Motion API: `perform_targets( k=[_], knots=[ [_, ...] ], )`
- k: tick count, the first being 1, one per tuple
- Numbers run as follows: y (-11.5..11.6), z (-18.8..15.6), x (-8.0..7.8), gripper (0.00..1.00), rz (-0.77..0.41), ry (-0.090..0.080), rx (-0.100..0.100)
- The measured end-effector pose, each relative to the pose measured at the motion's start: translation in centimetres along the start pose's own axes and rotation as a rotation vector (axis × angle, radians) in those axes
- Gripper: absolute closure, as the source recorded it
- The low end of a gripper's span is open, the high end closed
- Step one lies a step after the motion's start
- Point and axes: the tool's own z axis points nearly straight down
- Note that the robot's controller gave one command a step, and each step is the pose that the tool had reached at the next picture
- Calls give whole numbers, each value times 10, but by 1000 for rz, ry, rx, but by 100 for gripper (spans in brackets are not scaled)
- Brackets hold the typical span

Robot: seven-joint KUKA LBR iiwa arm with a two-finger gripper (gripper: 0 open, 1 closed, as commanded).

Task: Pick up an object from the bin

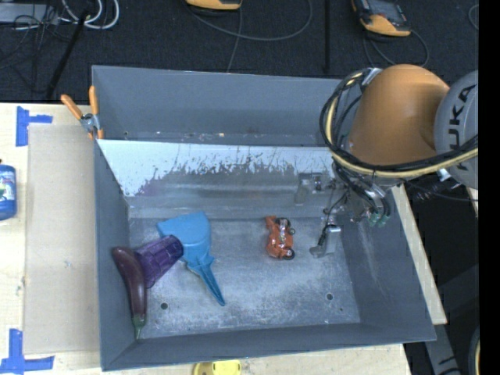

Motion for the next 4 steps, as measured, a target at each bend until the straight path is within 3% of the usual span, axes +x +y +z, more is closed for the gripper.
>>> perform_targets(
  k=[1,2,3,4],
  knots=[
    [0,0,0,0,0,0,0],
    [8,40,-4,0,-65,-5,1],
    [10,99,-5,0,-55,-2,0],
    [13,119,-9,0,-178,3,-1]
  ],
)
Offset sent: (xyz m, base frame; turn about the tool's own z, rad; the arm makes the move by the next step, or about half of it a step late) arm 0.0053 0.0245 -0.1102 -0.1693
